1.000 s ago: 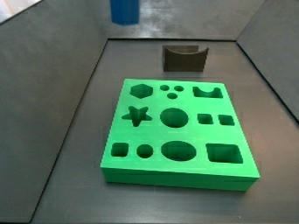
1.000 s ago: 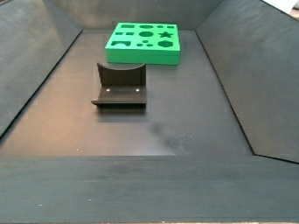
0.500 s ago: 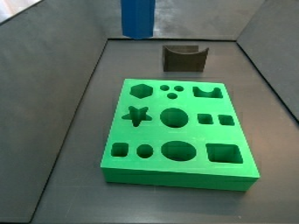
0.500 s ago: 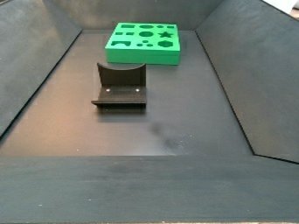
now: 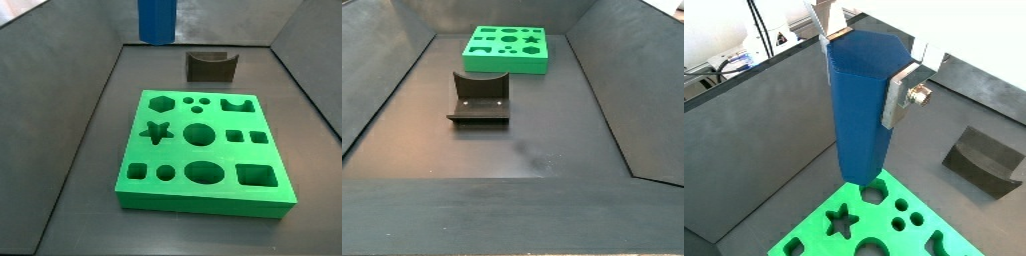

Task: Pick up the hexagon object. Move up. Move to above the board. Insert the hexagon object.
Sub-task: Insert the hexagon object.

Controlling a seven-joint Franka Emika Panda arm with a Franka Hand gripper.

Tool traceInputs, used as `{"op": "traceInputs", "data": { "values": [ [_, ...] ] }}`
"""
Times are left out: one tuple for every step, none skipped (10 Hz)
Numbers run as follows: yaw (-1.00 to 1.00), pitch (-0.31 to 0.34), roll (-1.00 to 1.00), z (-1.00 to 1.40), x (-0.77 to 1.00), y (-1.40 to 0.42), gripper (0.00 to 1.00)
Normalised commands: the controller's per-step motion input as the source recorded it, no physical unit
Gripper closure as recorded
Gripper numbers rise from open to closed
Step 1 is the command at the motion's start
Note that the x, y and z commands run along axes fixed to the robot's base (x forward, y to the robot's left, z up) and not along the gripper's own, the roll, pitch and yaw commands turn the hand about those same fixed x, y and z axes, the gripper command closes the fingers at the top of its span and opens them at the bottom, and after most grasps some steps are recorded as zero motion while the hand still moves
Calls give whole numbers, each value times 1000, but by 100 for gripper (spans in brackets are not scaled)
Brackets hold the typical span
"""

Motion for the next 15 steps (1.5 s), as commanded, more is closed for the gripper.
{"op": "traceInputs", "data": {
  "values": [
    [0, -6, 0, -11, 0, 0, 100],
    [0, -4, 0, 0, 0, 0, 100],
    [0, -6, 0, -20, 0, 0, 100],
    [0, -7, 0, -31, 0, 0, 100],
    [0, -4, 0, -34, 0, 0, 100],
    [0, -1, 0, -20, 0, 0, 100],
    [0, 0, 0, 0, -17, 0, 100],
    [0, 0, 0, 0, 0, 37, 100],
    [0, 0, 0, -26, 0, 17, 100],
    [0, 0, 0, -63, 0, 17, 100],
    [0, 0, 0, -89, 0, 3, 100],
    [0, 0, 0, -94, 0, 20, 100],
    [0, 0, 0, -117, 0, 11, 100],
    [0, -3, 36, -180, -43, 0, 100],
    [0, -41, 104, -246, -109, 0, 100]
  ]
}}
